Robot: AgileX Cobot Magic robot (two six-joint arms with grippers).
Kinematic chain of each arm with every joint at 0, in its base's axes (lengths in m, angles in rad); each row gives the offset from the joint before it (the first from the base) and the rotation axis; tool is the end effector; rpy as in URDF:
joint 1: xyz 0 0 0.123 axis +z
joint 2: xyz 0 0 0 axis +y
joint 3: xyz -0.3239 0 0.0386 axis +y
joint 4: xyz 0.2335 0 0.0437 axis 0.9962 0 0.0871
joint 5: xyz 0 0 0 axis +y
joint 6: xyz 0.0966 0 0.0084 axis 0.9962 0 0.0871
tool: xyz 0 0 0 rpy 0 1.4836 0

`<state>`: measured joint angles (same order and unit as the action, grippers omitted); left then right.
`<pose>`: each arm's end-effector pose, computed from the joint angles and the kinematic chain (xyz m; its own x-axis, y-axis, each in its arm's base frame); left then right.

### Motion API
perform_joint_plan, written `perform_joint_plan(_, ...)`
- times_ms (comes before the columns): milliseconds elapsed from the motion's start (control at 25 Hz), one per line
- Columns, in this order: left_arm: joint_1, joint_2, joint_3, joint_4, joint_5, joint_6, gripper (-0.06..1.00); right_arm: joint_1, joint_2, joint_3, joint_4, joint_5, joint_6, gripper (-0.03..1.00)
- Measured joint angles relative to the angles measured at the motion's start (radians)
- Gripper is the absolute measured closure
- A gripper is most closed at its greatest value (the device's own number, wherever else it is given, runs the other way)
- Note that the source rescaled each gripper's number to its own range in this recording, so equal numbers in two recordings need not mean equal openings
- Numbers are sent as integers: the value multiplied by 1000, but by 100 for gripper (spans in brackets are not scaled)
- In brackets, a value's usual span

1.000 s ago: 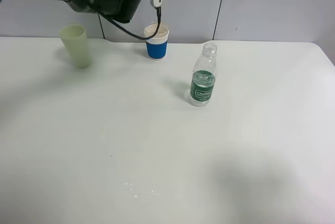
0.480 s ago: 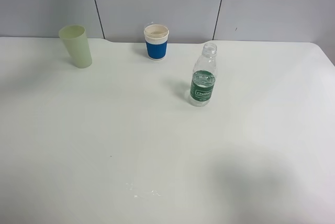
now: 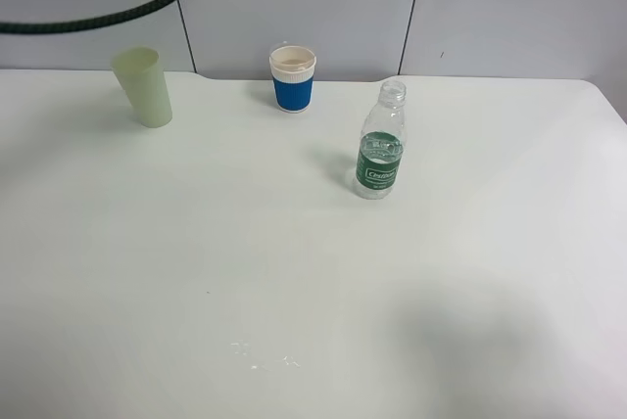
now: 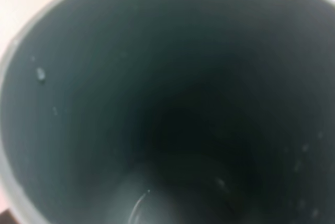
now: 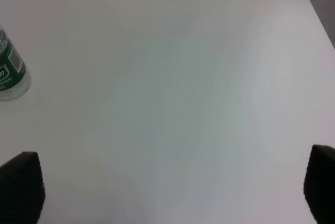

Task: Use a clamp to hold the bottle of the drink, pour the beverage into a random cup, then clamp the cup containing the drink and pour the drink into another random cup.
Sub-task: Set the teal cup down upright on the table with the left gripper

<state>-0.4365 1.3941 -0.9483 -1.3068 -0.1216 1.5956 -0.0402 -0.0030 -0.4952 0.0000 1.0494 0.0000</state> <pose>0.2783 -0.1173 0.3565 -0.1871 0.4014 -0.8966 0.3893 0.8683 0.3074 -0.0530 0.0021 0.2672 -0.4472 0.0180 -0.8943 0.0402 0.9992 0.0000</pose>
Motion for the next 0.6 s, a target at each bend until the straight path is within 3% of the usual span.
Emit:
perform_joint_plan(160, 54, -49, 105, 0, 110, -85, 92, 0, 0, 0, 0, 0, 0, -3)
perform_joint_plan(600, 72, -68, 156, 3, 122, -116, 92, 0, 0, 0, 0, 0, 0, -3)
